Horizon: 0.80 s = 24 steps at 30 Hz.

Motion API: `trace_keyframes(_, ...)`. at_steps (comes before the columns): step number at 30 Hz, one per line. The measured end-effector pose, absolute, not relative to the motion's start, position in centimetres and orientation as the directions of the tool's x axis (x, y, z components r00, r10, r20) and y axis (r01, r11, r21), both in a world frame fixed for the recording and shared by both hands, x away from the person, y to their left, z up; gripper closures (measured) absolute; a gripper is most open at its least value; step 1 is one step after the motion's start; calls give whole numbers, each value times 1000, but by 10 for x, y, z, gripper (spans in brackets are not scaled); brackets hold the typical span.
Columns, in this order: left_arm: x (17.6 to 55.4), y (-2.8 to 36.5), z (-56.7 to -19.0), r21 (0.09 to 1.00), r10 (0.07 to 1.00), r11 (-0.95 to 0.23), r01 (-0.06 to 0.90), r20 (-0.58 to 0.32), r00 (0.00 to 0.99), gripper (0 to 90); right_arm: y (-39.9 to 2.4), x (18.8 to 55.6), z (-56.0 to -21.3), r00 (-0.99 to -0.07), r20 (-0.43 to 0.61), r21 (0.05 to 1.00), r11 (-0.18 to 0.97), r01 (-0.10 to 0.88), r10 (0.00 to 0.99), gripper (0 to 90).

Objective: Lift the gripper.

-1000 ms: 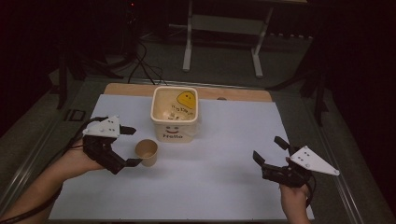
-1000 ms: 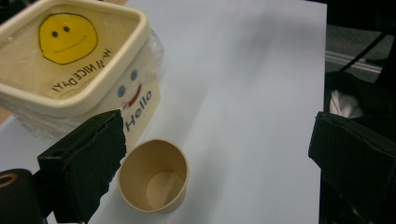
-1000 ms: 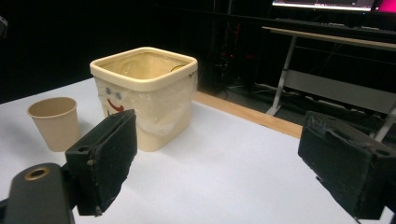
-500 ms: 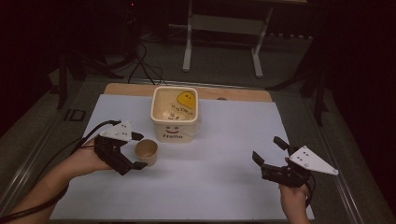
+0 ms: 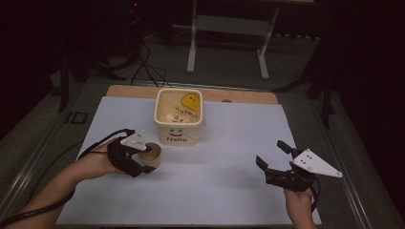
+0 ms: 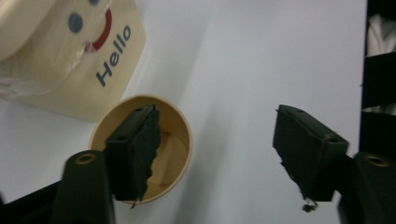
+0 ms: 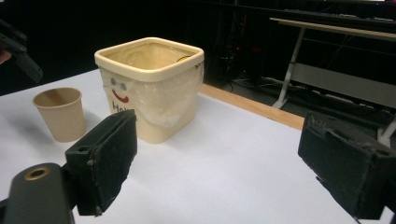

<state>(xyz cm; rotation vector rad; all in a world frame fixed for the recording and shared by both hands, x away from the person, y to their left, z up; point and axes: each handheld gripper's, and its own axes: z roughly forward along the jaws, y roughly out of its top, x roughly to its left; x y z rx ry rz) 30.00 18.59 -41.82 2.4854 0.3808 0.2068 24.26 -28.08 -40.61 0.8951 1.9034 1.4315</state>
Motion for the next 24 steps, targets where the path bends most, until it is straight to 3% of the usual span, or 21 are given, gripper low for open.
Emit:
trace_keyframes(12,310,180,-439,527,327,-815,240,76,942,608,-280,244,-407,-609,-54,965,199,173,791,118)
trace_keyframes(24,319,178,-456,470,309,-848,245,61,949,807,-280,244,-409,-611,-53,961,207,183,790,118)
